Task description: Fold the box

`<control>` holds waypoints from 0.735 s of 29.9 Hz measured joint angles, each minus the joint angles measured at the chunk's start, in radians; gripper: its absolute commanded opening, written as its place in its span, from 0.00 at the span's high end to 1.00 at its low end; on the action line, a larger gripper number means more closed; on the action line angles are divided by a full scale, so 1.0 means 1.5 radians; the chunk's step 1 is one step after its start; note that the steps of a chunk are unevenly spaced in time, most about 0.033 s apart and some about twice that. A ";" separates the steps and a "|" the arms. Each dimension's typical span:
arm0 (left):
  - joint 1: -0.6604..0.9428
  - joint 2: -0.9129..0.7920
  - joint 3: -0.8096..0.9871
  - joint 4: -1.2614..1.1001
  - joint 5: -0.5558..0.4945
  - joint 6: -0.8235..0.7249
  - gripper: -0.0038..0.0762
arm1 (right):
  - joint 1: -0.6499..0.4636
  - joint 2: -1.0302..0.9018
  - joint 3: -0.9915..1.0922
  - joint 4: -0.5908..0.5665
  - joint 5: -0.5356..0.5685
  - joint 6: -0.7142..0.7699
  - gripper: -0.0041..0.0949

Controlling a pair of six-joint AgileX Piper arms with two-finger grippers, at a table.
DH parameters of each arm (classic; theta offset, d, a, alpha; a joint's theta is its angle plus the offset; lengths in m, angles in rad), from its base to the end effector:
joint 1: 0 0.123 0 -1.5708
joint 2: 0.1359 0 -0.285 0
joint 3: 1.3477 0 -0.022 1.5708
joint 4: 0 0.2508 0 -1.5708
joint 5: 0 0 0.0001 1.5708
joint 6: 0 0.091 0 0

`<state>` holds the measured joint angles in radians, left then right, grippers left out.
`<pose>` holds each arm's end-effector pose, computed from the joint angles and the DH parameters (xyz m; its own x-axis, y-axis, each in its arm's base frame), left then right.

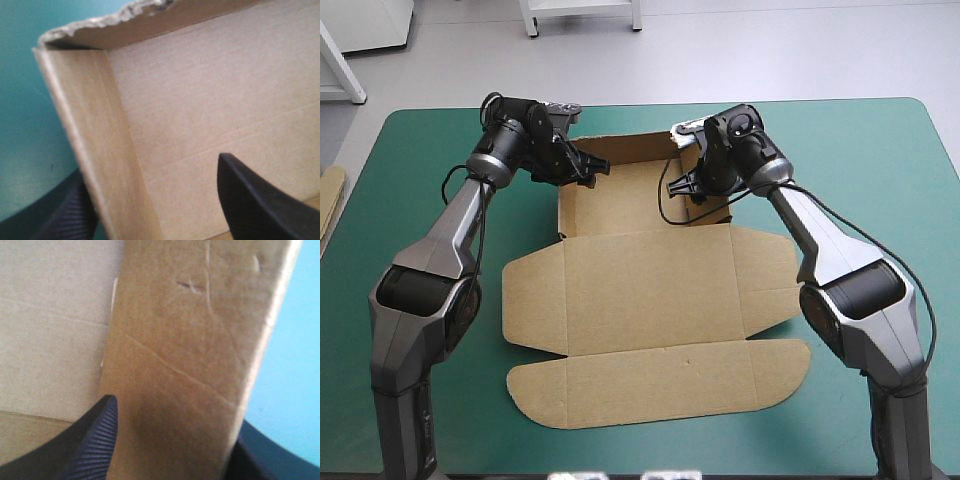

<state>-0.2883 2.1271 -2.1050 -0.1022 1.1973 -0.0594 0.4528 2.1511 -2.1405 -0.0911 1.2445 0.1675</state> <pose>0.4474 -0.1417 0.2987 -0.8943 0.1649 -0.4160 0.2365 0.9633 -0.1267 0.4270 0.1990 0.2957 -0.8747 -0.2729 -0.4004 -0.2876 0.9574 -0.0243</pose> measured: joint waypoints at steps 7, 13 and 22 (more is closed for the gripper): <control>-0.002 0.000 0.000 0.002 -0.001 0.013 0.35 | 0.000 0.000 0.000 0.000 0.000 0.000 0.45; -0.002 -0.001 -0.002 0.013 -0.015 0.015 0.35 | 0.000 -0.003 0.000 -0.018 0.000 -0.001 0.45; -0.002 -0.009 -0.010 0.036 -0.027 0.015 0.35 | 0.001 -0.028 -0.001 -0.037 -0.001 -0.001 0.45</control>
<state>-0.2920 2.1142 -2.1199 -0.0484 1.1562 -0.0370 0.4544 2.1088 -2.1423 -0.1470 1.2435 0.1666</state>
